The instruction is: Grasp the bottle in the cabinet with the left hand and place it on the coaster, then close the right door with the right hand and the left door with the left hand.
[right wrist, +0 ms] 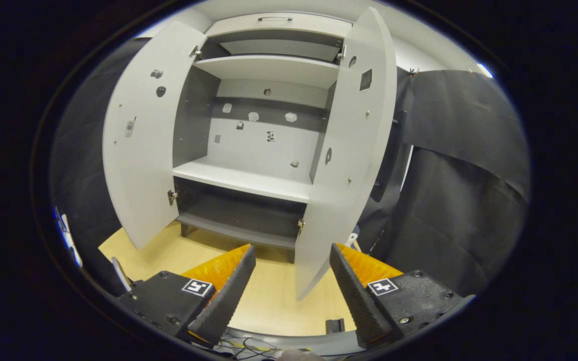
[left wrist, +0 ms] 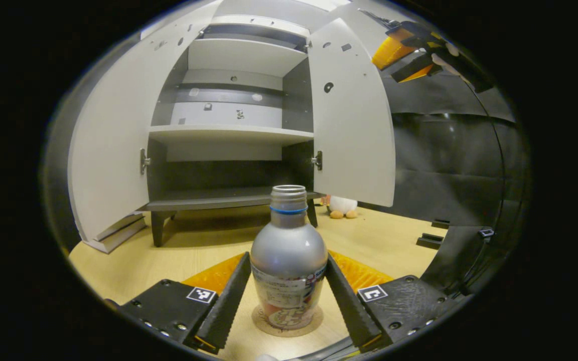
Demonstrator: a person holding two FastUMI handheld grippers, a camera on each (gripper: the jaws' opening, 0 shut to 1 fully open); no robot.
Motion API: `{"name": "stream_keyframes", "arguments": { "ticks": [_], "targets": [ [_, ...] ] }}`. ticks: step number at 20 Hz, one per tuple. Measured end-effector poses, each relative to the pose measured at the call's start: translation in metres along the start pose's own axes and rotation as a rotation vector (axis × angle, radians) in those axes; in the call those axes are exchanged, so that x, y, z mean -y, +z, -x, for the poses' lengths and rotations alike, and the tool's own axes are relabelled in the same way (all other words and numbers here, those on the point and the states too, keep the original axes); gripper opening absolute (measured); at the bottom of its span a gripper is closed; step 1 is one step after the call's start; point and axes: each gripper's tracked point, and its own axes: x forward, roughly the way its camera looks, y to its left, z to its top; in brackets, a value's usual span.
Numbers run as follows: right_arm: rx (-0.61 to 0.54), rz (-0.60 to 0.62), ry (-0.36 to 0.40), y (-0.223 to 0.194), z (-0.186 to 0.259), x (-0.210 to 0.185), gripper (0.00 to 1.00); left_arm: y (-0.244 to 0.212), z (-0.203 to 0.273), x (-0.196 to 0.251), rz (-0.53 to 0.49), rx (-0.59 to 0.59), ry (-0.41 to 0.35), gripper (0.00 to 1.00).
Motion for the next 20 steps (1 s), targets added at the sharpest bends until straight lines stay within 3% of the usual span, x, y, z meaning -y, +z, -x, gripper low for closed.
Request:
{"name": "stream_keyframes", "arguments": {
  "ticks": [3, 5, 9, 13, 20],
  "targets": [
    [0.002, -0.002, 0.003, -0.002, 0.002, -0.002, 0.97, 0.013, 0.003, -0.006, -0.008, 0.005, 0.016, 0.95],
    [0.004, -0.009, 0.003, -0.004, 0.002, -0.002, 0.98, 0.028, 0.003, -0.008, -0.016, 0.019, 0.024, 0.9],
    [0.0, -0.022, 0.007, -0.009, 0.005, -0.004, 0.98, 0.067, 0.003, -0.005, -0.046, 0.083, 0.015, 0.98],
    [0.005, -0.043, 0.013, -0.01, 0.009, -0.006, 0.98, 0.103, 0.002, -0.005, -0.056, 0.084, 0.027, 0.98],
    [0.044, -0.109, 0.018, -0.01, 0.013, -0.011, 0.98, 0.212, 0.014, -0.032, -0.089, 0.144, 0.097, 0.98]
  ]
}}
